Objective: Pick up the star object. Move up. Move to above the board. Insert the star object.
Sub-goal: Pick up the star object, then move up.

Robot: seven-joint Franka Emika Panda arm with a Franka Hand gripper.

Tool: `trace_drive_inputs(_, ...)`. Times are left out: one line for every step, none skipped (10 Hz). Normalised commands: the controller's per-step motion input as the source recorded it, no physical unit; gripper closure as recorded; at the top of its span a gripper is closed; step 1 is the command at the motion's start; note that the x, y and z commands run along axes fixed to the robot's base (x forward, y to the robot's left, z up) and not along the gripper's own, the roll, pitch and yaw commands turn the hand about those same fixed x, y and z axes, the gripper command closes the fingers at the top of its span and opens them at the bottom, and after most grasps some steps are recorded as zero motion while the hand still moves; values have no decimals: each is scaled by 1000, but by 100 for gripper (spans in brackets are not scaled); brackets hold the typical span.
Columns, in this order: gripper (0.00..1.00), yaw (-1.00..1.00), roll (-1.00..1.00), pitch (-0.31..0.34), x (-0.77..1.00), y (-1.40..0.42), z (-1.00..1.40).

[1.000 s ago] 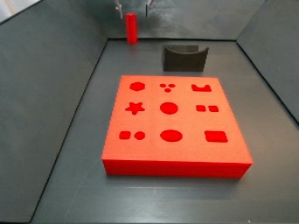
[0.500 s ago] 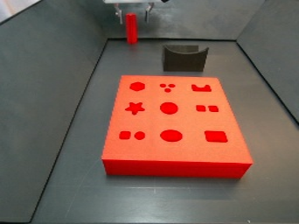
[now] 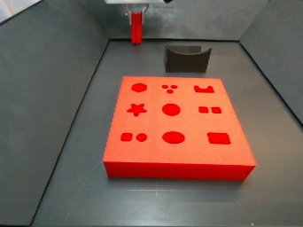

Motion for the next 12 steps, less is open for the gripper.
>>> trace_drive_inputs(100,0,0,0,0,0,0)
trace_drive_inputs(100,0,0,0,0,0,0)
trace_drive_inputs(100,0,0,0,0,0,0)
trace_drive_inputs(100,0,0,0,0,0,0)
trace_drive_inputs(100,0,0,0,0,0,0)
trace_drive_inputs(100,0,0,0,0,0,0)
trace_drive_inputs(100,0,0,0,0,0,0)
trace_drive_inputs(100,0,0,0,0,0,833)
trace_drive_inputs(100,-15,1,11,-47,18,809)
trace_drive_inputs(100,-24,25,15,-68,12,707)
trace_drive_inputs(100,-31,62,28,-55,-7,525)
trace_drive_inputs(100,-25,80,43,-47,-10,384)
